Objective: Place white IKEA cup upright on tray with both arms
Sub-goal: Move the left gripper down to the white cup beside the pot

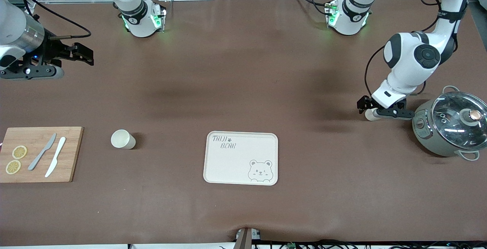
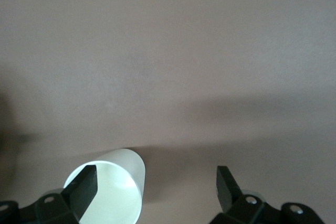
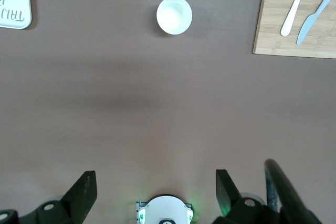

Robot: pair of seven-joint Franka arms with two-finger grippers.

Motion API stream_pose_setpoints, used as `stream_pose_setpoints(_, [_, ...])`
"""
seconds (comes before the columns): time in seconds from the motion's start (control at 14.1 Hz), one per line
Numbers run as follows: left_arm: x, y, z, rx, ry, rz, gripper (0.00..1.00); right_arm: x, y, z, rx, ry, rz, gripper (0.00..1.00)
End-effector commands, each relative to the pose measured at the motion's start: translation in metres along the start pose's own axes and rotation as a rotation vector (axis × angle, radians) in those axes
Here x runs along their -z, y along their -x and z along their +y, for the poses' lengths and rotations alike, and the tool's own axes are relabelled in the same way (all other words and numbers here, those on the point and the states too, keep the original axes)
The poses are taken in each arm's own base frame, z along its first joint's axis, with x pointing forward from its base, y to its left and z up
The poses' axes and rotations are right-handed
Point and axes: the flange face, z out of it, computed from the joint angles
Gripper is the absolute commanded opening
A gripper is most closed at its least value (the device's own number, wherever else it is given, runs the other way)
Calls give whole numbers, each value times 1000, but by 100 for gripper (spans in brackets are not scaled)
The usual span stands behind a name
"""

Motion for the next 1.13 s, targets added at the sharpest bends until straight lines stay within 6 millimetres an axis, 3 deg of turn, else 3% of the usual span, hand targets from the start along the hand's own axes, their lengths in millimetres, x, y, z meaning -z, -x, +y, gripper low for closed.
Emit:
stream_pose_setpoints(0.0, [-1, 10, -10, -13, -13, 8, 100, 0, 7, 4, 8, 9, 2, 100])
stream_pose_setpoints(0.21, [-11, 16, -26, -1, -16, -17, 100, 1, 7, 3, 9, 10, 4, 100])
stream_pose_setpoints(0.5, [-21, 22, -26, -3, -13, -38, 100, 0, 7, 4, 8, 9, 4, 100])
stream_pose_setpoints(0.92, [-31, 27, -15, -1, -8, -37, 100, 6, 7, 5, 8, 25, 20, 100])
stream_pose_setpoints(1.06, [-35, 28, -3, -12, -1, -42, 100, 11, 4, 8, 3, 28, 32, 100])
